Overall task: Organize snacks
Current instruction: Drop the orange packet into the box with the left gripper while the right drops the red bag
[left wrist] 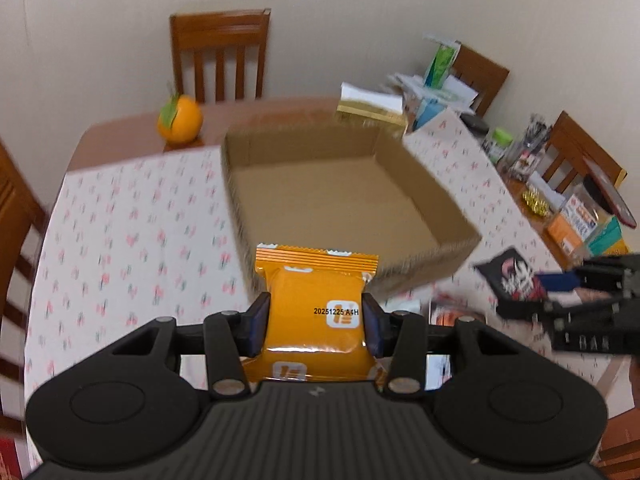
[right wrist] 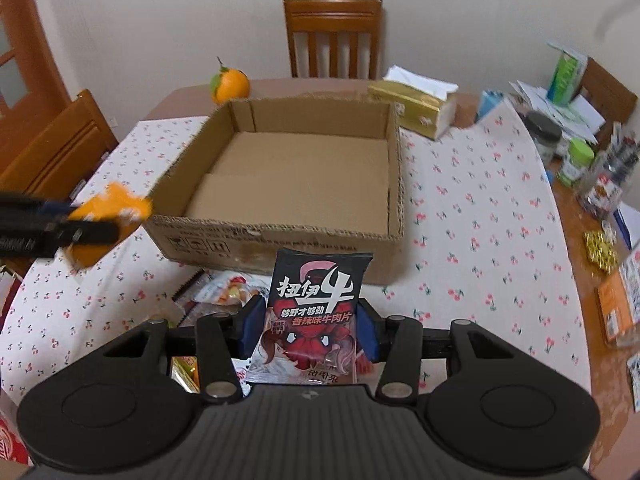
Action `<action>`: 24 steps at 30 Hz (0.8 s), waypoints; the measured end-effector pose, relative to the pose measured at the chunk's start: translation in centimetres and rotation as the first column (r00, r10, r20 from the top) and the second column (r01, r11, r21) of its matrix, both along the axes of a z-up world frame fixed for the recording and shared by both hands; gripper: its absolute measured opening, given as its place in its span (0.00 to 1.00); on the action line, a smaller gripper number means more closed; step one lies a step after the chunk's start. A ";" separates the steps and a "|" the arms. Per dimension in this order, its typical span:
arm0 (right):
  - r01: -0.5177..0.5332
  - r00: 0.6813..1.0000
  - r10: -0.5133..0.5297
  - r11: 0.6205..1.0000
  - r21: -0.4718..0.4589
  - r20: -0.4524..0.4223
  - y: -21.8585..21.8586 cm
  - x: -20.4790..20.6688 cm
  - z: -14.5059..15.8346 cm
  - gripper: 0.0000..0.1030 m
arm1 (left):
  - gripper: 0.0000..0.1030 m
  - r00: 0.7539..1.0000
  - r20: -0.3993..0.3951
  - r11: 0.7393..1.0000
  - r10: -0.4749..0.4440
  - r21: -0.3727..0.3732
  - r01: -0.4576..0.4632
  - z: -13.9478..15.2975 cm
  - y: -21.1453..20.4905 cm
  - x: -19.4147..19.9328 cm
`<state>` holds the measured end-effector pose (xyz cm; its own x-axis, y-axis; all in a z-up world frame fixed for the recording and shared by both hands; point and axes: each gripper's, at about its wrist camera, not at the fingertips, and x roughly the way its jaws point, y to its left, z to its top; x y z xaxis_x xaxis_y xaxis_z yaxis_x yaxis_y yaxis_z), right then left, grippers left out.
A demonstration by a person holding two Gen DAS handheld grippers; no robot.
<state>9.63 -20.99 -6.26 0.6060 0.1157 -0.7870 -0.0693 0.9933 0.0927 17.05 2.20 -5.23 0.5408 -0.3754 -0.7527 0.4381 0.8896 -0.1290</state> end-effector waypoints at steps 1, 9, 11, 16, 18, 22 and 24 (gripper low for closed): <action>-0.007 1.000 0.007 1.000 0.002 0.005 0.0 0.0 0.2 0.52 | 0.44 1.000 0.010 1.000 -0.003 -0.002 0.003 0.2 -0.4 0.5; 0.005 1.000 -0.005 1.000 0.010 0.018 -0.6 0.3 0.8 0.52 | 0.44 0.999 0.054 1.000 -0.005 0.013 0.005 -0.8 -3.7 6.1; 0.014 1.000 -0.014 1.000 0.015 0.013 -0.9 0.4 0.8 0.52 | 0.44 0.999 0.042 1.000 0.004 0.023 -0.005 -1.6 -4.3 7.6; 0.030 1.000 -0.030 1.000 0.004 0.006 -1.3 0.6 0.6 0.52 | 0.54 0.997 0.066 0.998 0.050 0.026 -0.051 -3.3 -4.9 9.7; 0.034 0.999 -0.034 0.999 0.001 0.004 -1.5 0.7 0.6 0.52 | 0.75 0.993 0.093 0.996 0.079 0.034 -0.082 -3.5 -4.7 10.0; 0.031 1.000 -0.031 1.000 -0.002 0.000 -1.6 1.2 0.6 0.52 | 0.87 0.985 0.121 0.993 0.119 0.001 -0.120 -2.7 -3.3 9.1; 0.024 1.000 -0.024 1.000 -0.005 0.001 -1.5 1.5 0.7 0.52 | 0.89 0.984 0.123 0.991 0.128 0.009 -0.130 -2.3 -2.8 8.3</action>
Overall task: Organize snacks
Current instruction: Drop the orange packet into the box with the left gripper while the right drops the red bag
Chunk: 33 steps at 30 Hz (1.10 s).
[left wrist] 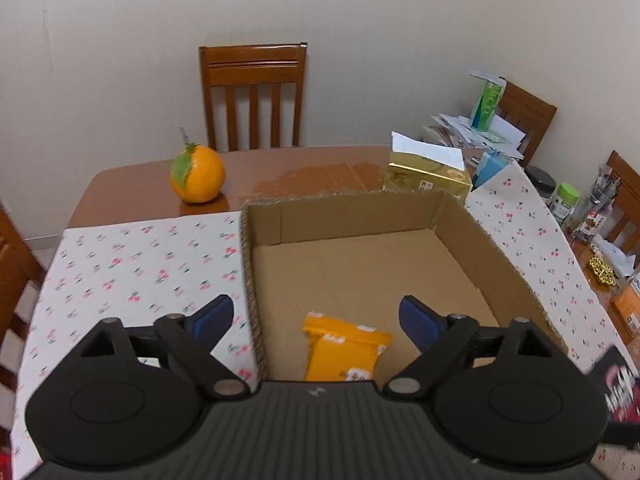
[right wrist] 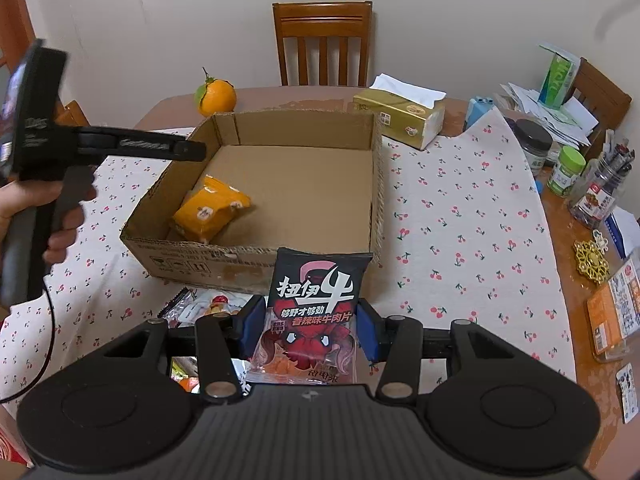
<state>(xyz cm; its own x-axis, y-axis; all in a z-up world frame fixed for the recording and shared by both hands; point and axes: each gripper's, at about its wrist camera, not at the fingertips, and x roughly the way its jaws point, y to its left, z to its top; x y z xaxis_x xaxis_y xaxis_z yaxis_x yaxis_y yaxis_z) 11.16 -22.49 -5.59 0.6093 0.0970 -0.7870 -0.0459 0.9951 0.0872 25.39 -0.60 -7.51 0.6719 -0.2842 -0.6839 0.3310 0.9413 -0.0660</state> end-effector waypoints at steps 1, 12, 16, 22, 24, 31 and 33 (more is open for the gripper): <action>-0.004 1.000 0.004 1.000 -0.001 0.001 0.1 0.2 0.1 0.52 | 0.90 1.000 0.009 1.000 0.003 0.005 -0.003 0.3 0.3 -0.7; -0.110 0.993 0.110 0.994 -0.010 0.047 1.8 6.1 1.6 0.52 | 0.94 0.997 0.004 0.997 0.073 -0.021 -0.073 1.0 4.1 -7.9; -0.137 0.990 0.138 0.990 -0.007 0.038 2.4 9.6 1.2 0.52 | 0.94 0.995 -0.011 0.995 0.096 0.009 -0.096 0.5 5.1 -9.7; -0.151 0.988 0.153 0.987 -0.052 0.027 3.4 14.4 0.2 0.52 | 0.94 0.991 -0.023 0.991 0.132 0.028 -0.131 -0.1 6.3 -11.2; -0.142 0.989 0.144 0.988 -0.067 0.026 3.6 15.8 -0.2 0.57 | 0.94 0.989 -0.020 0.989 0.147 0.035 -0.146 -0.1 6.6 -11.4; -0.102 0.991 0.110 0.990 -0.099 0.075 3.5 14.7 0.4 1.00 | 0.94 0.985 -0.018 0.985 0.170 0.043 -0.169 -0.2 7.0 -11.8; -0.084 0.993 0.093 0.989 -0.120 0.071 3.4 13.6 0.6 1.00 | 0.94 0.987 -0.015 0.986 0.162 0.045 -0.161 -0.2 6.7 -11.9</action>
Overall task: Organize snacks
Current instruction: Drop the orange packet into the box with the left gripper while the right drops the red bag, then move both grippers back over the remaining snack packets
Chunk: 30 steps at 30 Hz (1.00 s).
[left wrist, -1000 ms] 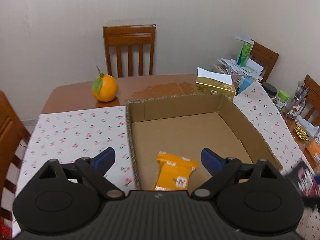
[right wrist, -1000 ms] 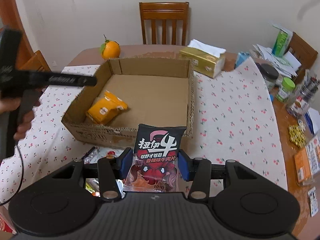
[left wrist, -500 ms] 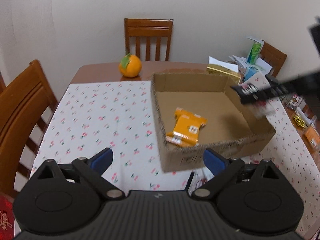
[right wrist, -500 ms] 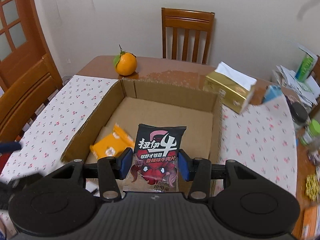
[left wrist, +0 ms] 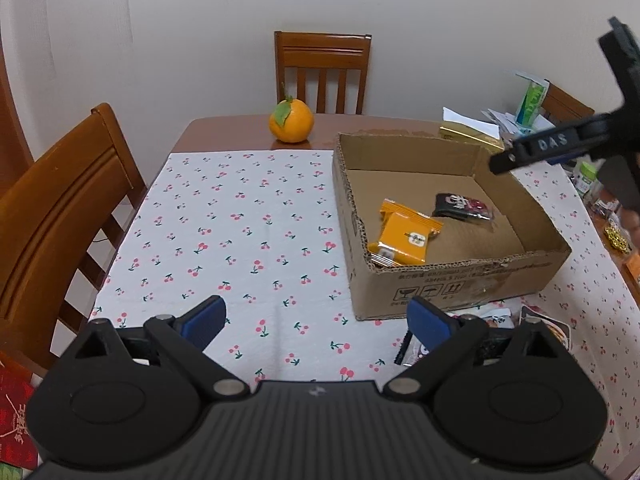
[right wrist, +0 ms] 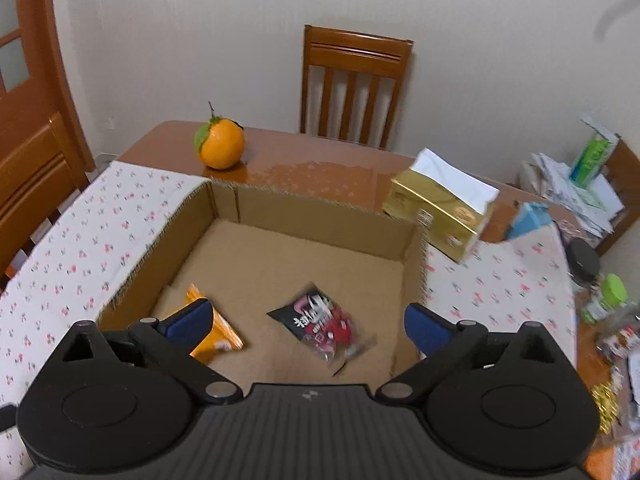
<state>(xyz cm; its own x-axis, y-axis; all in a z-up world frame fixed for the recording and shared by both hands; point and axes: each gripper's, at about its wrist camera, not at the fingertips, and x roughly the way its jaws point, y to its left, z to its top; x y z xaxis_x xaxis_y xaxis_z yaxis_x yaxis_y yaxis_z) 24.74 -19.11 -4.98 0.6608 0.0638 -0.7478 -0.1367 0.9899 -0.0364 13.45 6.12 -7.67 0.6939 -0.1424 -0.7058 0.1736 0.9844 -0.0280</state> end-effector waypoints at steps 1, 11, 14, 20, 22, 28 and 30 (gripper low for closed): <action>0.009 1.000 -0.009 1.000 -0.007 -0.001 -0.1 -0.8 0.1 1.00 | 0.94 1.000 0.000 1.000 -0.004 0.003 0.004 0.0 -0.2 -0.1; 0.078 0.995 -0.080 0.997 -0.027 -0.057 -0.6 -8.4 -2.2 1.00 | 0.94 1.000 -0.013 0.999 -0.023 0.032 0.024 -0.1 -1.9 -1.6; 0.088 0.991 -0.093 0.995 -0.055 -0.097 -0.2 -9.9 -4.0 1.00 | 0.94 1.000 -0.014 0.999 -0.027 0.027 0.027 -0.1 -1.9 -2.1; 0.092 0.978 -0.104 0.993 -0.073 -0.182 1.5 -11.8 -7.1 1.00 | 0.94 0.999 -0.017 0.999 -0.034 0.030 0.035 -0.3 -1.7 -2.2; 0.101 0.976 -0.115 0.991 -0.084 -0.183 2.2 -12.2 -7.6 1.00 | 0.95 0.999 -0.017 0.999 -0.040 0.030 0.041 -0.3 -1.7 -2.2; 0.148 0.967 -0.167 0.983 -0.108 -0.195 3.5 -11.4 -9.0 1.00 | 0.97 0.997 -0.014 0.997 -0.075 0.034 0.075 -0.5 -1.7 -1.7; 0.152 0.964 -0.176 0.980 -0.128 -0.200 3.4 -11.4 -9.3 1.00 | 0.97 0.996 -0.015 0.996 -0.085 0.034 0.085 -0.7 -1.8 -1.6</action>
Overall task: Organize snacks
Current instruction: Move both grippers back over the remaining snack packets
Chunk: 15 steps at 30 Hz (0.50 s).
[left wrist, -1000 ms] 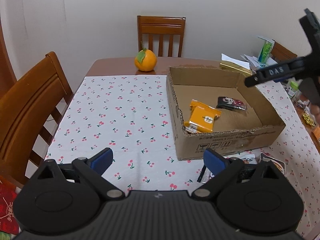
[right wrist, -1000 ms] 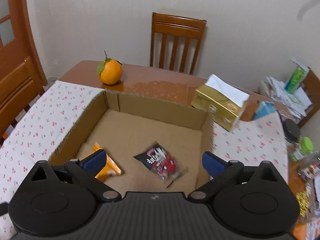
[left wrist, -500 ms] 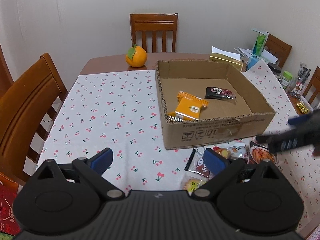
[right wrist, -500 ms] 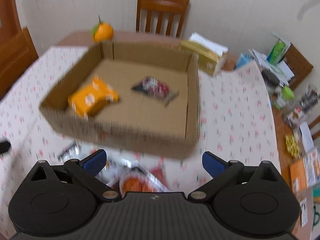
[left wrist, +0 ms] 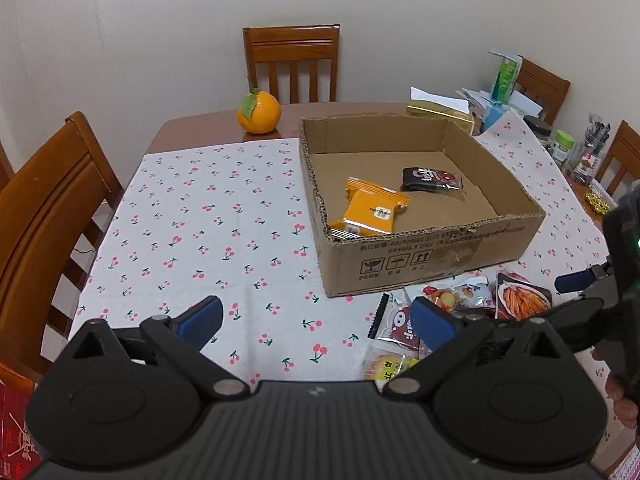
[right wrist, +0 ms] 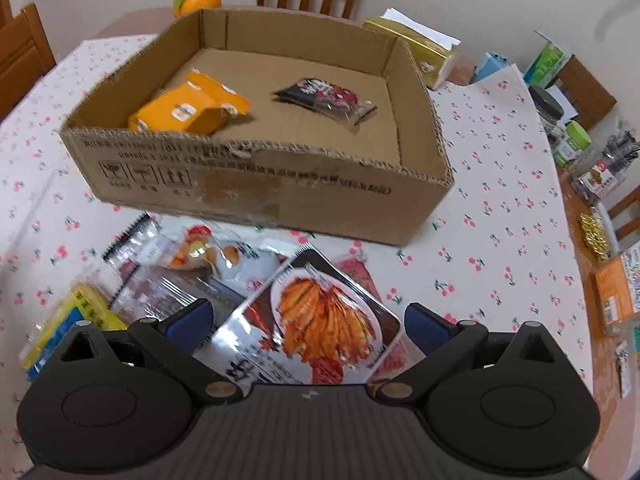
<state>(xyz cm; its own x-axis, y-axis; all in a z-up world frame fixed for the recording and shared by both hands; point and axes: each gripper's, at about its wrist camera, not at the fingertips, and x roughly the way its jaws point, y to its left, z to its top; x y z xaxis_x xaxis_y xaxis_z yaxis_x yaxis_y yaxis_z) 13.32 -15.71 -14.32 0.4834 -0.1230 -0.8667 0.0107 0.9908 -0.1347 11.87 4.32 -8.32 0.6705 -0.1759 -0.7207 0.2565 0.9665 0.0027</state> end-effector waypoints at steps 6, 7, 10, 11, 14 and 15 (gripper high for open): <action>0.014 1.000 -0.014 1.000 0.000 -0.020 -1.5 -1.6 -0.1 1.00 | 0.97 1.000 -0.017 1.000 -0.025 0.000 0.025 -0.4 -0.9 -0.1; 0.013 1.000 -0.013 1.000 -0.001 -0.022 -1.8 -1.9 -0.1 1.00 | 0.97 0.999 -0.018 1.000 -0.029 0.004 0.029 -0.4 -1.2 -0.2; -0.026 0.999 0.026 1.000 0.000 -0.029 -2.6 -2.6 -0.3 1.00 | 0.97 0.999 -0.019 0.999 -0.029 0.027 0.029 -0.7 -2.5 -0.6; -0.038 0.999 0.038 0.999 0.002 -0.029 -2.9 -2.8 -0.3 1.00 | 0.97 0.999 -0.023 0.999 -0.021 0.034 0.022 -0.9 -3.0 -0.8; -0.082 0.996 0.083 0.996 0.026 -0.034 -3.8 -3.3 -0.4 1.00 | 0.97 0.999 -0.044 0.999 0.003 0.042 -0.001 -1.4 -4.4 -1.5; -0.096 0.994 0.098 0.995 0.037 -0.041 -4.1 -3.5 -0.4 1.00 | 0.97 0.999 -0.051 0.999 0.010 0.041 -0.008 -1.5 -4.8 -1.7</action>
